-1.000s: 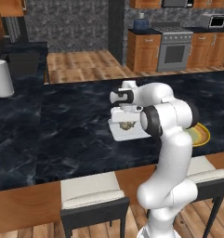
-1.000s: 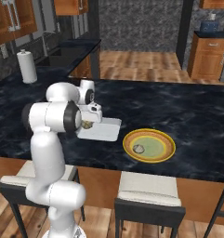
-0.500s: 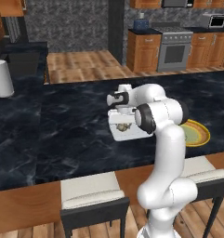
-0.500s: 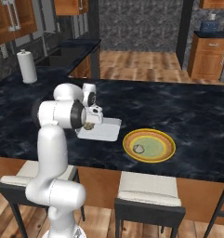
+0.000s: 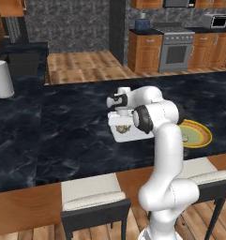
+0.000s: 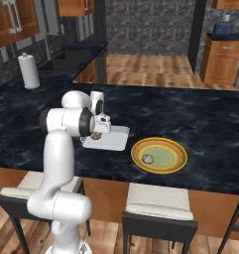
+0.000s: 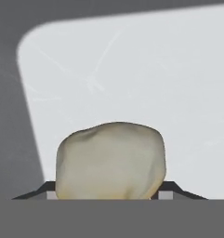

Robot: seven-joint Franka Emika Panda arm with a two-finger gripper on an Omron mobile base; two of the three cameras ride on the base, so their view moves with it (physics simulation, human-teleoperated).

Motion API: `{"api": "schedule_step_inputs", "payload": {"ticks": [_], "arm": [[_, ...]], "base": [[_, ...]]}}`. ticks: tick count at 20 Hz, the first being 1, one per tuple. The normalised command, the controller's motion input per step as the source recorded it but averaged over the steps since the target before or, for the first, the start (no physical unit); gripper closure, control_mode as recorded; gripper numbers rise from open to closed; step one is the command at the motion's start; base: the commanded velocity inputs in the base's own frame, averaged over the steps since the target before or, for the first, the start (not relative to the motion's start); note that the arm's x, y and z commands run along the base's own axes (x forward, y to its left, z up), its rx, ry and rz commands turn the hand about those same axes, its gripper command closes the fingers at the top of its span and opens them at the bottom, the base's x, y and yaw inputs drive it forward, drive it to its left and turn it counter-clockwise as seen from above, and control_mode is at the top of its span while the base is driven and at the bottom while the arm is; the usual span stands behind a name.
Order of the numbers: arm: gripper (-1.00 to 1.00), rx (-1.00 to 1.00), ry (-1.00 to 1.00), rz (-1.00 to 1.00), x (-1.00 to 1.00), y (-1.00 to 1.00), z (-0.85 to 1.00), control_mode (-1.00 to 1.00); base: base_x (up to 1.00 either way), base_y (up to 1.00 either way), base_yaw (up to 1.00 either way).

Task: Place two dumplings into each of the tupperware containers and then place the containers in the fridge.

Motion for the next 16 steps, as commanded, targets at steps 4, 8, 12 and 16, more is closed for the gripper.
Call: {"api": "schedule_step_inputs", "payload": {"ticks": [4,8,12,16], "arm": [[-1.00,0.00,0.00,0.00,0.07,0.00,-0.05,-1.00],[-1.00,0.00,0.00,0.00,0.00,0.00,0.00,-1.00],[-1.00,0.00,0.00,0.00,0.00,0.00,0.00,-1.00],[-1.00,0.00,0.00,0.00,0.00,-0.08,0.06,-1.00]], "base": [[0.00,0.00,0.00],[0.00,0.00,0.00],[0.00,0.00,0.00],[0.00,0.00,0.00]]}}
